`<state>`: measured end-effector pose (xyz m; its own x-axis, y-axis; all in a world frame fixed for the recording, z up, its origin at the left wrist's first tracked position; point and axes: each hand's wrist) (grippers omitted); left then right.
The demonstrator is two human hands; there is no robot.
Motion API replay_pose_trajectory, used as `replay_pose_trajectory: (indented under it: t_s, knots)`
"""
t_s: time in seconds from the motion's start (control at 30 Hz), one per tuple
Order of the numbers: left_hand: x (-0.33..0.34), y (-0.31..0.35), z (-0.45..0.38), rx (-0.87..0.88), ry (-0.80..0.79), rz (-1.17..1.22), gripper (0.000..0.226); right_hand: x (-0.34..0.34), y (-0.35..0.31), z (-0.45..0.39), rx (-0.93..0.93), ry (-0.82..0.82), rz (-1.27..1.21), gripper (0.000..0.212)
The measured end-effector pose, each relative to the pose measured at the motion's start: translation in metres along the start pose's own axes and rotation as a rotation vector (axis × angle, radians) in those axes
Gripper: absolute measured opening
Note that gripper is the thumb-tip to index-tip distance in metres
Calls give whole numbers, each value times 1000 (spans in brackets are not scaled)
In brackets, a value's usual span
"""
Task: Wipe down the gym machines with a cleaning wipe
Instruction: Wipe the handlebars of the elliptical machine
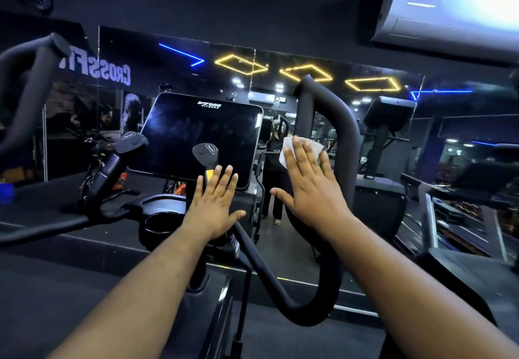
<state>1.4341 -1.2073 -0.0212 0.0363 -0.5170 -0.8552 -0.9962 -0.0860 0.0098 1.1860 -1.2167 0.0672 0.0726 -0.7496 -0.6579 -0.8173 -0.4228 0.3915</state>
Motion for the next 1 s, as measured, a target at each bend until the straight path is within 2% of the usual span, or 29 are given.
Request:
replay_pose_trajectory:
  t_s: [0.13, 0.23, 0.37, 0.47, 0.53, 0.7, 0.83, 1.0]
  knots:
    - [0, 1, 0, -13, -27, 6, 95, -26, 19, -41, 33, -46, 50, 107]
    - [0, 0, 0, -16, -19, 17, 94, -34, 16, -54, 66, -65, -7, 109]
    - [4, -2, 0, -7, 4, 29, 95, 1, -14, -7, 69, 26, -173, 85]
    - [6, -3, -1, 3, 14, 42, 95, 40, -34, 42, 25, 146, -184, 69]
    - [6, -4, -2, 8, 3, 32, 95, 52, -40, 71, 10, 143, -157, 64]
    - [4, -3, -1, 21, -16, 20, 96, 53, -39, 117, 1, 134, -10, 65]
    - [1, -3, 0, 25, -51, 8, 95, 54, -36, 136, 107, 75, 55, 70]
    - [5, -2, -1, 23, -48, 11, 96, 53, -48, 112, 126, 49, 31, 94]
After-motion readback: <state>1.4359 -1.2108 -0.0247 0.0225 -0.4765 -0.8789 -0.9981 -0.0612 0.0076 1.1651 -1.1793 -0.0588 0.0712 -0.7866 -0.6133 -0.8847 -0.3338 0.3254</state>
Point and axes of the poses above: each hand's wrist, its own z-axis away from the middle knuckle, its own x-axis out of the palm, y = z × x, and after that the axes turned 2 degrees about z, right-handed
